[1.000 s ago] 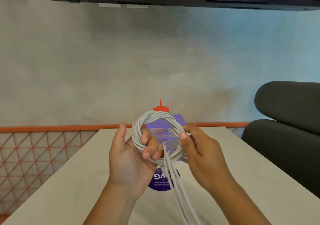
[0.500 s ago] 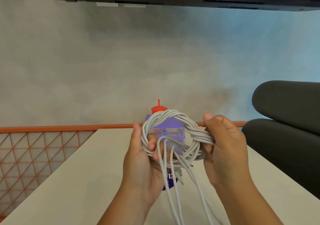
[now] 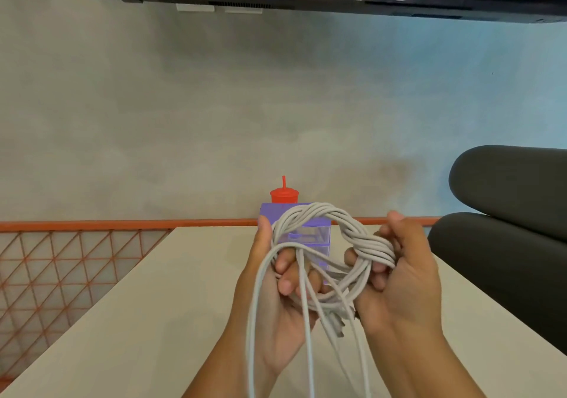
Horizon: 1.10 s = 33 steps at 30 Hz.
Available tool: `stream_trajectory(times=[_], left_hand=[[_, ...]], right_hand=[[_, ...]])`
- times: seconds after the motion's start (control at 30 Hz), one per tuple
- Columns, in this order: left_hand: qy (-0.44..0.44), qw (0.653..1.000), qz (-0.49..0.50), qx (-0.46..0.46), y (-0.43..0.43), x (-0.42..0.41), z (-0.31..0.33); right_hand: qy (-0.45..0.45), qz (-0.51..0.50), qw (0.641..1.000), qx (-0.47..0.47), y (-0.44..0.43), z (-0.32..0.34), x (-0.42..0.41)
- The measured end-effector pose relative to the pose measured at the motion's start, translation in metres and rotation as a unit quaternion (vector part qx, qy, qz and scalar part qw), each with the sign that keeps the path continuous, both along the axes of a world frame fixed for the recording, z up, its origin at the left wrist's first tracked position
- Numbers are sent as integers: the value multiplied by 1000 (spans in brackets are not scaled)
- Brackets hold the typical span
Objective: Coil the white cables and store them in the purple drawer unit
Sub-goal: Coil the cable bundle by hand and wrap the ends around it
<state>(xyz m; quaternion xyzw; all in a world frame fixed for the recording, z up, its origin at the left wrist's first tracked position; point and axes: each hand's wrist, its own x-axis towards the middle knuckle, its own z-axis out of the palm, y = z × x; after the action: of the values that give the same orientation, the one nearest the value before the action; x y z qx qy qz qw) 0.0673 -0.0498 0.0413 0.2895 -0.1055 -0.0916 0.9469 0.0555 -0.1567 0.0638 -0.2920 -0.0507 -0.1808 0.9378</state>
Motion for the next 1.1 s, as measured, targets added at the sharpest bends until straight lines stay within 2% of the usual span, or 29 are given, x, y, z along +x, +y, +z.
stream_trajectory(times=[0.1,0.23,0.4,0.47,0.53,0.63,0.73,0.8,0.87,0.9,0.97,1.1], left_hand=[[-6,1000,-21,11,4,3,2],[18,999,-30,8,-1,0,-2],[38,998,-32,43,-4,-6,12],[27,998,1,59,-3,-6,13],[22,997,37,59,-1,-8,12],[13,995,90,37,0,-8,11],[5,992,127,18,-1,-3,10],[2,990,136,21,-3,-3,11],[3,992,126,23,-3,-2,10],[-8,993,116,34,-3,-3,9],[-31,993,97,64,-3,-4,10],[-16,990,101,98,-7,-13,11]], right_hand=[[1,36,999,21,2,-1,1],[-63,37,997,-37,2,5,-6],[-81,138,987,20,-3,0,4],[-54,115,992,-20,-2,-2,8],[-38,28,989,-137,-1,-7,11],[-52,-145,939,-308,1,-14,19],[-101,-266,865,-413,0,-19,19],[-136,-288,801,-507,4,-21,16],[-115,-273,733,-612,8,-22,13],[-87,-257,724,-634,9,-21,12],[-52,-224,758,-611,6,-15,12],[-37,-94,866,-490,-1,-6,11]])
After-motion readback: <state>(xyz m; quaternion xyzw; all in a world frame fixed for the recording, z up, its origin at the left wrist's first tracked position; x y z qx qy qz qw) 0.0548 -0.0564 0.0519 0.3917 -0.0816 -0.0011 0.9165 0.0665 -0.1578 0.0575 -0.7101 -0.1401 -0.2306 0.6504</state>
